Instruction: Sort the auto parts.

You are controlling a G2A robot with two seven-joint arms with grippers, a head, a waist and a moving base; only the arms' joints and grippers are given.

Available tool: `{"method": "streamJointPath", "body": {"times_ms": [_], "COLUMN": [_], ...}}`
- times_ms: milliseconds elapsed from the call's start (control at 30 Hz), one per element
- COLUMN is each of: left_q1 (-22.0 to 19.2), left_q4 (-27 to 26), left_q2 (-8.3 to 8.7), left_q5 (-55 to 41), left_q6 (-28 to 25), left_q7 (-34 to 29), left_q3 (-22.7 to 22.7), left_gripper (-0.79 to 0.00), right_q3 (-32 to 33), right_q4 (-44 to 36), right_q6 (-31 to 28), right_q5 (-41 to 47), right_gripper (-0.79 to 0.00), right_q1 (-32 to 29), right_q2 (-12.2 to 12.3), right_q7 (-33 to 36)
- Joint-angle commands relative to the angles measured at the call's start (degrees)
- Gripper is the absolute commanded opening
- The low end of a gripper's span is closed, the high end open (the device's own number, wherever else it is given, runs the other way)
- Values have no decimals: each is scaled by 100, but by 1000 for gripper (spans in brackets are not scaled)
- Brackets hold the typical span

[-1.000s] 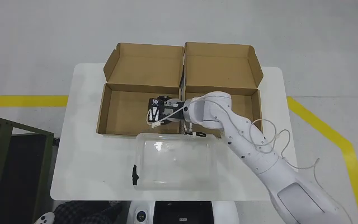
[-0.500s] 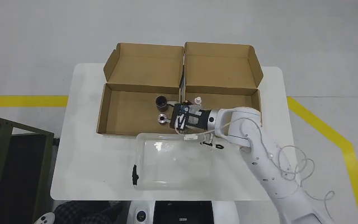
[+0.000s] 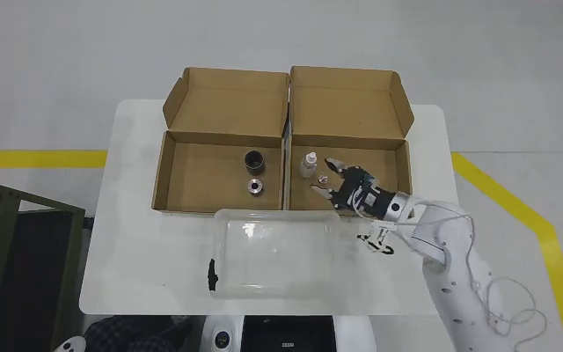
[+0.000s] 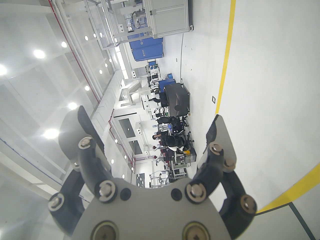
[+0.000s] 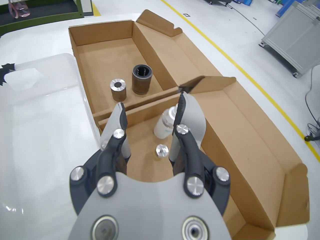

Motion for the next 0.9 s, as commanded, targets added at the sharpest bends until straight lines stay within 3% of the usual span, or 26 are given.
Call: {"method": "streamJointPath", "body": {"times_ms": [0,100,133,233,533,867], "left_q1": [0,0,0,0,0,0], "left_q4": [0,0,0,0,0,0], "left_q2": [0,0,0,0,0,0], "left_q5": [0,0,0,0,0,0], "left_q6": [0,0,0,0,0,0], "left_q7": [0,0,0,0,0,0], "left_q3": [0,0,0,0,0,0], "left_gripper": [0,0,0,0,0,0], "right_q3": [300,692,811,1135,1801,2455], "right_q4": [-74,-203,-258,-405,-700,-802], "right_q6": [24,30,35,59,128,184], "right_q5": [-47,-103,-119,-144,-160,-99], "right_gripper": [-413,-397,-296,-154,0,0], "right_q1": [-255,-604,-716,-1030,-1752,-2416], "right_q2": [42,100,117,159,243,304], "right_q7": [-164,-372,-432,-603,-1047,-1538]}}
